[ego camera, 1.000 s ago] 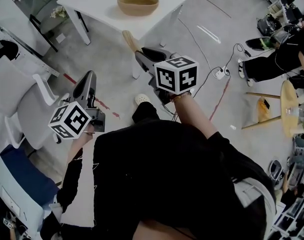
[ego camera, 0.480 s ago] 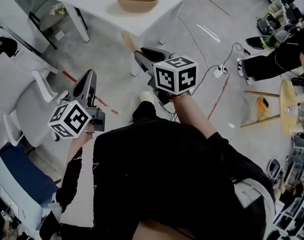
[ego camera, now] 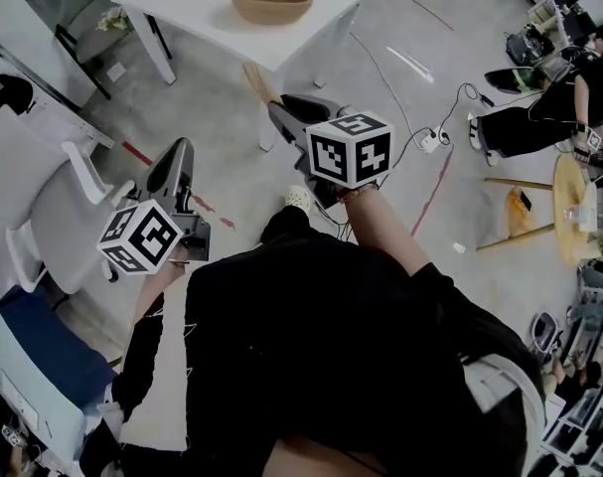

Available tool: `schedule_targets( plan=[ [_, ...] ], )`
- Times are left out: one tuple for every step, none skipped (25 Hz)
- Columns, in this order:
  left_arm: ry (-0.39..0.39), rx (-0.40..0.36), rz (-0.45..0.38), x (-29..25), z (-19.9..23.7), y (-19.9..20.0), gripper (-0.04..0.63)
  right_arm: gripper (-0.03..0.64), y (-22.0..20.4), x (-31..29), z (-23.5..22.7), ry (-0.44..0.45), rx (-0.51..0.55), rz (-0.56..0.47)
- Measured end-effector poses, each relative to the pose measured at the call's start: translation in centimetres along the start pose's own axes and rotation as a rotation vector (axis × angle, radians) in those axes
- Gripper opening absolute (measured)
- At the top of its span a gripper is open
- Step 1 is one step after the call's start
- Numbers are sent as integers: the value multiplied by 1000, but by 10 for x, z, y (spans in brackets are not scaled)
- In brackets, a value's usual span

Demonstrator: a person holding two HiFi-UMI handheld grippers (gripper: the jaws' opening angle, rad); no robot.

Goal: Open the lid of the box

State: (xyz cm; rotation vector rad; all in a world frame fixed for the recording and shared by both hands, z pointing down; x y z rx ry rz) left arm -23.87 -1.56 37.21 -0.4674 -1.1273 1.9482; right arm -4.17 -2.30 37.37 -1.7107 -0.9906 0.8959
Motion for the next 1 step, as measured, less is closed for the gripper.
schedule_targets(
  plan=[
    [0, 1, 2, 0, 1, -1, 9, 86, -1, 0, 0, -1, 0, 2]
  ],
)
Point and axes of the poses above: the fingertips, and each gripper's own axes: x backward along the fingers, z to its left, y out of its top, the point moved 3 cm from there along x, backward along the fingers, and after that the axes turned 15 degrees about -z, right-handed, at the moved point
